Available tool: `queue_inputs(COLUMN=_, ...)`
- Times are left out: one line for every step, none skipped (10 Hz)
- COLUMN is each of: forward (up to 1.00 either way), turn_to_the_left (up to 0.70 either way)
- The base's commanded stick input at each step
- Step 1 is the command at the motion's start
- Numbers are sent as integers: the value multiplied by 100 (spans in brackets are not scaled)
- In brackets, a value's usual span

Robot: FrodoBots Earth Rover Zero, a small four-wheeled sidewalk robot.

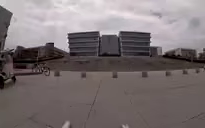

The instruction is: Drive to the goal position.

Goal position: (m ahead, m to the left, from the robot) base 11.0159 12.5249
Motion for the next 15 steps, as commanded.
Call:
queue_inputs(forward=70, turn_to_the_left=0)
queue_inputs(forward=70, turn_to_the_left=0)
queue_inputs(forward=70, turn_to_the_left=0)
queue_inputs(forward=70, turn_to_the_left=0)
queue_inputs(forward=70, turn_to_the_left=0)
queue_inputs(forward=70, turn_to_the_left=0)
queue_inputs(forward=70, turn_to_the_left=0)
queue_inputs(forward=70, turn_to_the_left=0)
queue_inputs(forward=70, turn_to_the_left=0)
queue_inputs(forward=70, turn_to_the_left=0)
queue_inputs(forward=70, turn_to_the_left=0)
queue_inputs(forward=70, turn_to_the_left=0)
queue_inputs(forward=70, turn_to_the_left=0)
queue_inputs(forward=70, turn_to_the_left=0)
queue_inputs(forward=70, turn_to_the_left=0)
